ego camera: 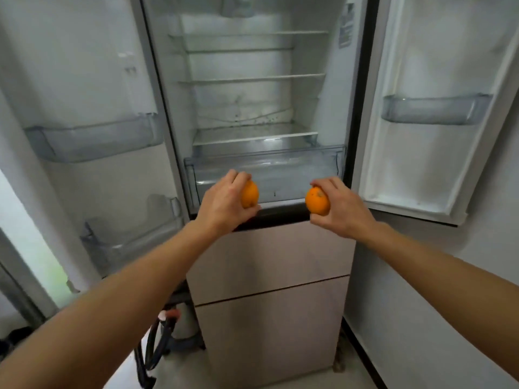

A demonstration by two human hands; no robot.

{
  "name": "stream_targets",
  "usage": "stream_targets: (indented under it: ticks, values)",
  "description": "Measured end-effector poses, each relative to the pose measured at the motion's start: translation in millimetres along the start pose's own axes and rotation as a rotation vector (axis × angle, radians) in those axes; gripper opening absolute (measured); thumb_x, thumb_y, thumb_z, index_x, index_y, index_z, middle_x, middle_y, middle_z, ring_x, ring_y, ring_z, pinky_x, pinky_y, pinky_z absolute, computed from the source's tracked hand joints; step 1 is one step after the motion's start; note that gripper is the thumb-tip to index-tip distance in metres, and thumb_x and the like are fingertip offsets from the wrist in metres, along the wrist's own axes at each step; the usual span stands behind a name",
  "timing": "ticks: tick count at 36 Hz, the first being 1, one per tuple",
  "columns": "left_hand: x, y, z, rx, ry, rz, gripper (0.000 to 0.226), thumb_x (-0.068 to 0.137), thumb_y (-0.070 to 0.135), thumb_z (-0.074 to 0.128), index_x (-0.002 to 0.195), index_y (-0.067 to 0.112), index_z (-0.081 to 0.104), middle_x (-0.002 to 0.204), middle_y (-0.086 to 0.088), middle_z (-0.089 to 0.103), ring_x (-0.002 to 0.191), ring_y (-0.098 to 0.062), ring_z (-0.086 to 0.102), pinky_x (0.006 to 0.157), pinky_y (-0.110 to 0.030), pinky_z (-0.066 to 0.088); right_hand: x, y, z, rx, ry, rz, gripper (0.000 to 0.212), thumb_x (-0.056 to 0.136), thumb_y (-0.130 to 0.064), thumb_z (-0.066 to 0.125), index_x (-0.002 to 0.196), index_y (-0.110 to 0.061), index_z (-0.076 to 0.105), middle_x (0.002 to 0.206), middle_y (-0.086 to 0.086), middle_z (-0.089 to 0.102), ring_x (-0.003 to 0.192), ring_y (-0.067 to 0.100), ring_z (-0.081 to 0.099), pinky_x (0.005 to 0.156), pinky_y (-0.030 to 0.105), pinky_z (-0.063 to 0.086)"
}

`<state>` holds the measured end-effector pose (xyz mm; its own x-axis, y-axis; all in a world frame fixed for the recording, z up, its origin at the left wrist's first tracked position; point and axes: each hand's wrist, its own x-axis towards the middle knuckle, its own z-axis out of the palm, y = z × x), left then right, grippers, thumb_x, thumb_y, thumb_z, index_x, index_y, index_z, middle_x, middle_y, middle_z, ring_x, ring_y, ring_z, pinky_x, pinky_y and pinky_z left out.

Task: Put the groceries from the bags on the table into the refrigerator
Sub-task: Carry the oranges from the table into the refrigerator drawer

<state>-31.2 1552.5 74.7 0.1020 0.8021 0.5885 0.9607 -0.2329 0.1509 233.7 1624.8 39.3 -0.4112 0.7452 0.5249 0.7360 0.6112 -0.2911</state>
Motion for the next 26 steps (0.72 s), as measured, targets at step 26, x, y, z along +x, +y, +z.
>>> stream_targets:
  ticks: [26]
  values:
    - [319, -137, 153, 0.308, -0.638, -0.075, 0.054, 0.064, 0.045, 0.084, 0.103, 0.028, 0.050, 0.107, 0.001, 0.059, 0.095, -0.022, 0.056, 0.071, -0.033, 0.045, 378, 80, 107, -0.441, -0.770, -0.125, 0.056, 0.067, -0.047, 0.079, 0.114, -0.024, 0.057, 0.108, 0.002, 0.061, 0.091, 0.023, 0.059, 0.078, 0.038, 0.054]
